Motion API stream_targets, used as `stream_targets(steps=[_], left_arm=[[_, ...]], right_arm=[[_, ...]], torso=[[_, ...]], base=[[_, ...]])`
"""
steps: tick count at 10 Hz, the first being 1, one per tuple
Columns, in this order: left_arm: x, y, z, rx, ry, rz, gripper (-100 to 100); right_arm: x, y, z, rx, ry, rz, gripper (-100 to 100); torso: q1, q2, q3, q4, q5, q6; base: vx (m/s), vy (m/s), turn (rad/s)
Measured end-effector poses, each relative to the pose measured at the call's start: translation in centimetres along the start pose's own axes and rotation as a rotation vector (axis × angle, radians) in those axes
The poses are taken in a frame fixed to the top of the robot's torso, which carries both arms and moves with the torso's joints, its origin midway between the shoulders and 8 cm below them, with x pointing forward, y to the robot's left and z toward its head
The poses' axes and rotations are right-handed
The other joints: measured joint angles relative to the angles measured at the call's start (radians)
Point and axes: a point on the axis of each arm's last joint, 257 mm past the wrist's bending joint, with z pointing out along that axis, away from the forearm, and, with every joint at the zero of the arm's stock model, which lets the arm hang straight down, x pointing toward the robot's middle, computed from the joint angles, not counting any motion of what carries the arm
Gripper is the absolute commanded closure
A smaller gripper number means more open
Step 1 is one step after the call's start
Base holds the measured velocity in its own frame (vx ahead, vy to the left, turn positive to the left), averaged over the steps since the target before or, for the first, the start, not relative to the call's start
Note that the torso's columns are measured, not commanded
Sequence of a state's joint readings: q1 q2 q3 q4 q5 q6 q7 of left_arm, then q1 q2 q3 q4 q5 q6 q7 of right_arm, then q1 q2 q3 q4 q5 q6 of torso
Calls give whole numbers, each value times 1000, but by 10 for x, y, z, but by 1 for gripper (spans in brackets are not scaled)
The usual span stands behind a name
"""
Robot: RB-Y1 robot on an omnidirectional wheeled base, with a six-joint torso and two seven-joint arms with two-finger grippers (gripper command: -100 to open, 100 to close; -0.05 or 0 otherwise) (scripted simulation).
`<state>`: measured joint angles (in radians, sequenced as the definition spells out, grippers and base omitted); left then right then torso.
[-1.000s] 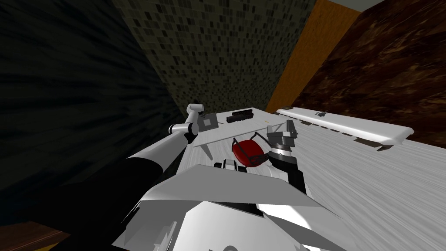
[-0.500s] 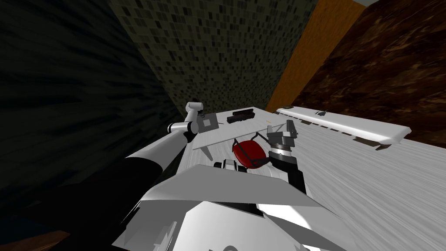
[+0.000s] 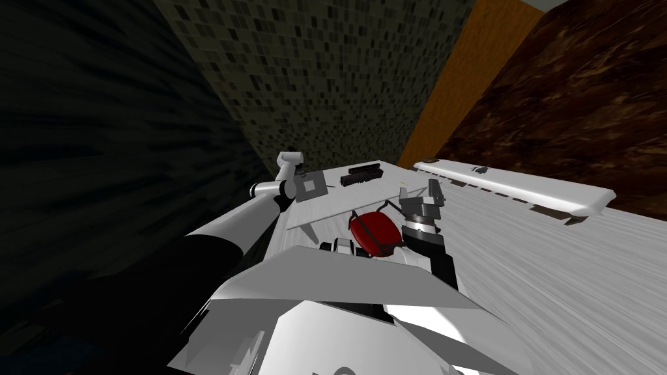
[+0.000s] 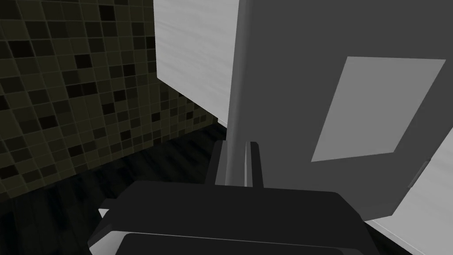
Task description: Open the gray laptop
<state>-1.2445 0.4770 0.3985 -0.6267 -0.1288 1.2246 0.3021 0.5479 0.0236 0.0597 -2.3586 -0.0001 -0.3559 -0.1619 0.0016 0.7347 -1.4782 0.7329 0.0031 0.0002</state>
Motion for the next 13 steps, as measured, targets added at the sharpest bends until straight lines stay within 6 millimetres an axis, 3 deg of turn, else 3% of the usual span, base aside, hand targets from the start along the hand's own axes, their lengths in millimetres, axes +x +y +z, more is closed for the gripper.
stream_targets(steps=[13], left_arm=[[-9, 53, -14, -243, -40, -16, 100]], right_arm=[[0, 0, 0, 0, 0, 0, 0]], torso=[[-1, 0, 0, -4, 3, 1]], base=[[59, 36, -13]])
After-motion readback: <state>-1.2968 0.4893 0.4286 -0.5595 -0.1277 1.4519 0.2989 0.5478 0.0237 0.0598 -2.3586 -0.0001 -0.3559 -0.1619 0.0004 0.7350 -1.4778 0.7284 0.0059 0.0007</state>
